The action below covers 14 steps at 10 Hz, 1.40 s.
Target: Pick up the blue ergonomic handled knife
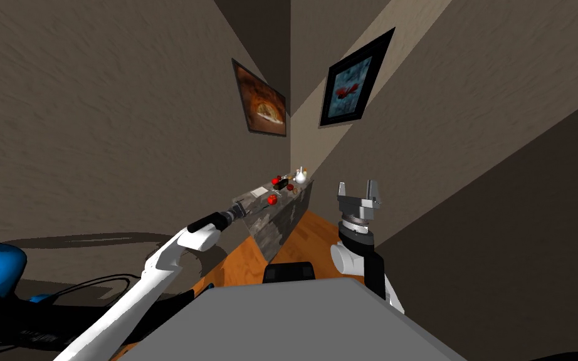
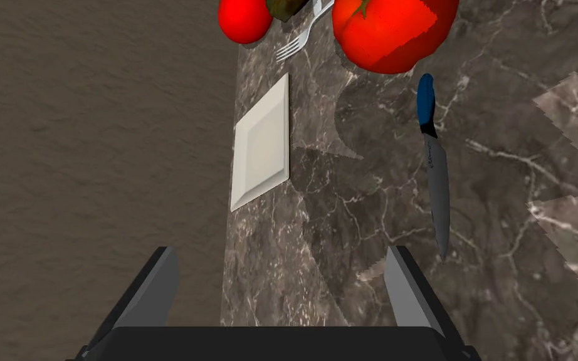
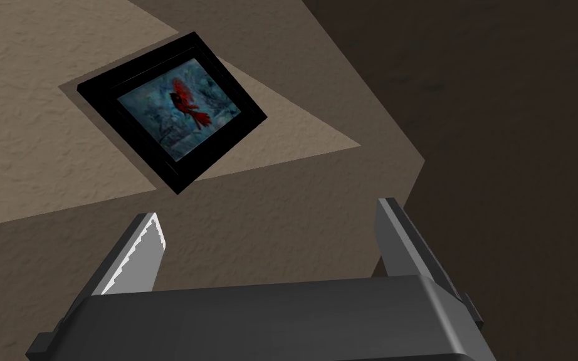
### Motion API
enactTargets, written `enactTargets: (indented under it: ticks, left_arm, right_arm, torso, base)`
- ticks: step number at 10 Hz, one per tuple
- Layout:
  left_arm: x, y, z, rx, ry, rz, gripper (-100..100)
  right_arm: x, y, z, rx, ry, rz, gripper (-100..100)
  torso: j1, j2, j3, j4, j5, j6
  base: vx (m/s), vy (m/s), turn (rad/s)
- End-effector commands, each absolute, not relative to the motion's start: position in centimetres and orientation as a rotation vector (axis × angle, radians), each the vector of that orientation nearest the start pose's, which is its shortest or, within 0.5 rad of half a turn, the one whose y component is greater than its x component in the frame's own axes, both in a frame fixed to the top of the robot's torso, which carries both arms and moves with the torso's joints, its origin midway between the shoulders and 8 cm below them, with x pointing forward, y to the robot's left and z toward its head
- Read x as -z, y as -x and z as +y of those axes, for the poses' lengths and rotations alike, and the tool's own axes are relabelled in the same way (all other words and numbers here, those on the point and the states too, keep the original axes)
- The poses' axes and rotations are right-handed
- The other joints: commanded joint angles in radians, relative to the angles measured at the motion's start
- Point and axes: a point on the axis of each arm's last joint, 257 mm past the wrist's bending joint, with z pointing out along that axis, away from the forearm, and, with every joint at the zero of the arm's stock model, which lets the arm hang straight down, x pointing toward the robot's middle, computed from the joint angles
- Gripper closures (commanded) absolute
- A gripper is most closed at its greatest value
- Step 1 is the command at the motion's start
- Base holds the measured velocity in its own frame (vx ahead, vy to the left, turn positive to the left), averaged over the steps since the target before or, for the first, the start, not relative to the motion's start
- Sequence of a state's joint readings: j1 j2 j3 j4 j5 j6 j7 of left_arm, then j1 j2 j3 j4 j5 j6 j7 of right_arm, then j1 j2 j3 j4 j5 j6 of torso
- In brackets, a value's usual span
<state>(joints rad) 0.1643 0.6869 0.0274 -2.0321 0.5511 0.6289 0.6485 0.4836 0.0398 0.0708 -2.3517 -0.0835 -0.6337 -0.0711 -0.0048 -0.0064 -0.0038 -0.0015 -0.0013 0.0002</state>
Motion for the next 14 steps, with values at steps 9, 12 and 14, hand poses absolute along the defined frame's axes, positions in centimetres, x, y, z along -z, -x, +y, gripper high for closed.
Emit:
enactTargets:
  ticks: [9,12,14]
  left_arm:
    - [26.8,-44.0,37.8,1.092,2.235,1.253,-100]
    - [29.5,-41.4,39.9,0.972,2.416,1.208,-100]
    - [30.3,-40.3,40.5,0.921,2.474,1.197,-100]
  right_arm:
    - [-8.2,-30.3,-26.7,-1.535,-0.587,0.347,0]
    - [-8.2,-30.3,-26.7,-1.535,-0.587,0.347,0]
    - [-8.2,-30.3,-26.7,-1.535,-0.587,0.347,0]
  torso:
    - [0.001,-0.001,-0.001,0.000,0.000,0.000]
    - [-0.001,-0.002,-0.001,-0.001,0.000,0.000]
    - [-0.001,-0.002,-0.002,-0.001,0.000,0.000]
  base:
    - [0.079,-0.086,-0.013]
    - [0.115,-0.105,-0.030]
    - [0.095,-0.081,-0.009]
